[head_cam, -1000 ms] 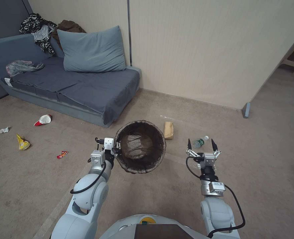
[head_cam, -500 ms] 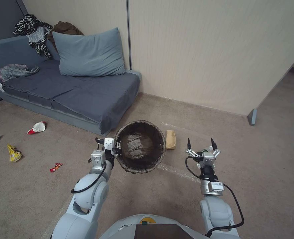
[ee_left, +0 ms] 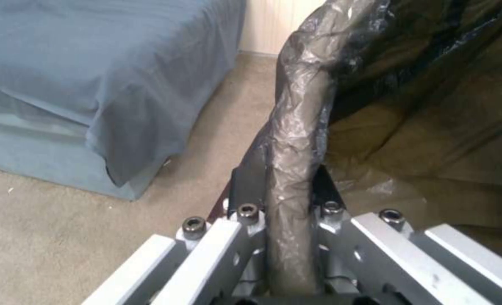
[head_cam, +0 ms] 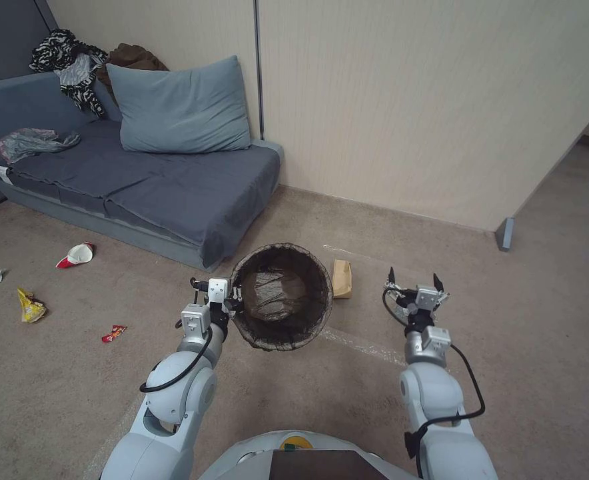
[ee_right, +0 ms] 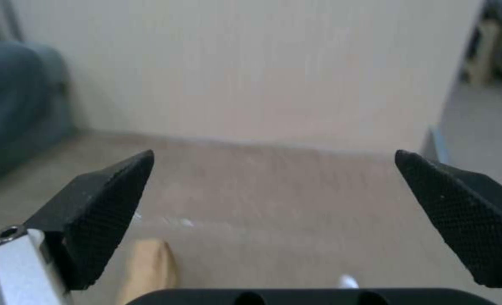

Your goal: Pick up the trash bin, then pick up the garbage from the floor and place it into the trash bin.

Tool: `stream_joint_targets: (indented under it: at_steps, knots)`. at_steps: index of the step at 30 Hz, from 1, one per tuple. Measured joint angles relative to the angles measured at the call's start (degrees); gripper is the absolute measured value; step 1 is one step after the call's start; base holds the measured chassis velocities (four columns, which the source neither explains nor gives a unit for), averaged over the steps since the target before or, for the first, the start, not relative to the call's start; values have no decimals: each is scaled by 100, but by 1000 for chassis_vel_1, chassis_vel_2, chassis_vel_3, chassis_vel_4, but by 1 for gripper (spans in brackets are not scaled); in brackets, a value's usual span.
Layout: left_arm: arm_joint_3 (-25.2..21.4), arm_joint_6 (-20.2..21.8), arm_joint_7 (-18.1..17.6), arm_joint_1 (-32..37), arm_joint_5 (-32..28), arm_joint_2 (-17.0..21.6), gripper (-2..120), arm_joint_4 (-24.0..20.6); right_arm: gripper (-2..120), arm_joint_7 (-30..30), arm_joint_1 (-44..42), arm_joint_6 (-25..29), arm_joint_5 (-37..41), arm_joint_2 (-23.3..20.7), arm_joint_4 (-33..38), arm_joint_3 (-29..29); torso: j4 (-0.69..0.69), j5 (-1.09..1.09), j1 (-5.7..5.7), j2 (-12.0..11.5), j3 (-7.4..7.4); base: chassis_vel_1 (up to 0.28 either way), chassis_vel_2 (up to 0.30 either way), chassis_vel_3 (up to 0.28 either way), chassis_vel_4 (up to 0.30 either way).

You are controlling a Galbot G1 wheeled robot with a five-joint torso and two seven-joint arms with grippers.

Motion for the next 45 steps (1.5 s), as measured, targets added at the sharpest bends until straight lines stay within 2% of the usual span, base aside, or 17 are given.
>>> stream_joint_targets:
  at_steps: [1, 2, 5, 6, 10, 13, 23, 24, 30, 45]
  knots:
    - [9, 0, 0, -14, -1, 16, 3, 19, 100, 299, 160, -546, 364, -93, -54, -8, 0, 0, 0, 0, 0, 0, 0, 0, 0]
    - [9, 0, 0, -14, -1, 16, 3, 19, 100, 299, 160, -546, 364, -93, -54, -8, 0, 0, 0, 0, 0, 0, 0, 0, 0]
    - [20, 0, -1, -23, -3, 20, 3, 57, 100, 623, 402, -1088, 904, -220, -200, -34, -1, 0, 0, 0, 0, 0, 0, 0, 0]
    - [20, 0, -1, -23, -3, 20, 3, 57, 100, 623, 402, -1088, 904, -220, -200, -34, -1, 0, 0, 0, 0, 0, 0, 0, 0]
    - [44, 6, -5, -27, 4, 1, 3, 92, 100, 1250, 912, -1833, 1791, -323, -714, -126, 1, -1, 0, 0, 0, 0, 0, 0, 0]
    - [44, 10, -7, -30, 7, 3, 3, 107, 100, 1478, 1095, -2099, 2247, -335, -986, -205, -1, 0, 0, 0, 0, 0, 0, 0, 0]
    - [76, 16, -10, -26, 25, 2, 3, 137, 100, 1797, 1528, -2367, 2808, -283, -1650, -367, 0, -1, 0, 0, 0, 0, 0, 0, 0]
    - [78, 17, -11, -21, 34, 1, 3, 140, 100, 1822, 1662, -2389, 2825, -273, -1921, -386, 0, 0, 0, 0, 1, 0, 0, 0, 0]
    - [74, 17, -11, -12, 38, 2, 3, 140, 100, 1762, 1912, -2286, 2604, -315, -2518, -391, 0, -1, 0, 0, 0, 0, 0, 0, 0]
    - [87, 5, -15, 46, 108, -33, 3, 141, 100, 1518, 2286, -2012, 2316, -396, -3174, -252, 0, 0, 0, 0, 0, 0, 0, 0, 0]
